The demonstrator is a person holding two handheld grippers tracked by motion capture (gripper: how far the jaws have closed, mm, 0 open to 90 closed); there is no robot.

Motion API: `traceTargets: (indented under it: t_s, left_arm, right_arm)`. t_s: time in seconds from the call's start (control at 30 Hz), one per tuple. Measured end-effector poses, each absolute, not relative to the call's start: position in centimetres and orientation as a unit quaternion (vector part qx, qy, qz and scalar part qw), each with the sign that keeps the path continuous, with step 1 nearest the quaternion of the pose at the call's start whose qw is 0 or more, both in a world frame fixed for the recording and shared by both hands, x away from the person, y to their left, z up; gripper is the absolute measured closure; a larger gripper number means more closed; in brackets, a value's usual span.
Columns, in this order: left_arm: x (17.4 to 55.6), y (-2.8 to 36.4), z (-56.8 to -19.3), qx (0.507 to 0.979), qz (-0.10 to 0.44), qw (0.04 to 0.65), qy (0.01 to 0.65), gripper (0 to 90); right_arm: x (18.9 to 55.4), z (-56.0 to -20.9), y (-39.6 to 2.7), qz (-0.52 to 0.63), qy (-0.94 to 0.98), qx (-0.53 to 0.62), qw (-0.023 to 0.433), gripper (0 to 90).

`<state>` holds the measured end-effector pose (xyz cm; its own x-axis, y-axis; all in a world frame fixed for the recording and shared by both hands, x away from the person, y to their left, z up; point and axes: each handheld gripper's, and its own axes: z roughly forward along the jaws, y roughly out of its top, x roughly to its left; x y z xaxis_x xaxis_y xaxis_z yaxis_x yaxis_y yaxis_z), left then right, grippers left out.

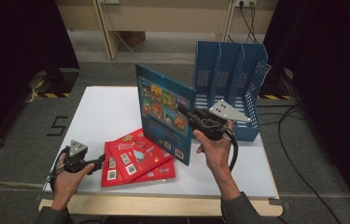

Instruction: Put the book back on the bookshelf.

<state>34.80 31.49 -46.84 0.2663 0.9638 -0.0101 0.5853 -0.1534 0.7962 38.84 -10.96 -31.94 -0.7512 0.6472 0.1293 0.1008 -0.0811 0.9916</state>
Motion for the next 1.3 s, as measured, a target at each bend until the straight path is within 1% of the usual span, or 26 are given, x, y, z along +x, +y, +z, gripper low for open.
traceTargets:
  t_s: [0.2,0.27,0.4,0.5,0.63,0.67,0.83,1.0,1.1,1.2,1.3]
  left_arm:
    - [34.9,33.7,-47.5,0.698,0.269,0.340,0.570,21.8]
    - [34.9,33.9,-47.8,0.703,0.263,0.335,0.570,21.6]
    - [35.0,33.6,-48.4,0.713,0.254,0.325,0.567,21.4]
    - [35.2,33.5,-48.9,0.723,0.246,0.315,0.564,21.3]
    - [35.4,33.6,-49.6,0.734,0.231,0.299,0.564,19.9]
    - [35.4,33.7,-49.7,0.732,0.229,0.301,0.567,18.5]
    - [35.4,33.8,-49.7,0.731,0.225,0.303,0.569,18.0]
    - [35.4,33.8,-49.8,0.730,0.223,0.305,0.569,17.7]
    - [35.4,33.9,-49.8,0.730,0.223,0.305,0.570,17.6]
    - [35.4,33.8,-49.8,0.730,0.224,0.305,0.569,17.6]
    - [35.4,33.8,-49.8,0.729,0.224,0.306,0.569,17.6]
  right_arm:
    - [37.9,-32.3,-11.0,0.661,0.669,0.277,0.197,81.9]
    - [37.6,-32.9,-11.0,0.652,0.678,0.274,0.201,81.8]
    - [37.4,-33.2,-11.0,0.657,0.675,0.275,0.194,80.9]
    - [37.3,-33.6,-10.7,0.651,0.682,0.266,0.201,79.4]
    - [37.3,-34.9,-10.3,0.648,0.685,0.271,0.191,78.7]
    - [37.2,-35.1,-10.3,0.645,0.689,0.271,0.189,78.7]
    - [37.1,-36.0,-10.0,0.637,0.697,0.273,0.186,77.6]
    - [37.6,-38.5,-9.4,0.623,0.706,0.285,0.177,77.2]
    - [37.7,-39.3,-9.1,0.622,0.707,0.287,0.175,77.1]
    - [37.9,-39.8,-8.8,0.618,0.710,0.291,0.170,77.1]
    - [37.9,-40.1,-8.6,0.617,0.711,0.287,0.178,77.1]
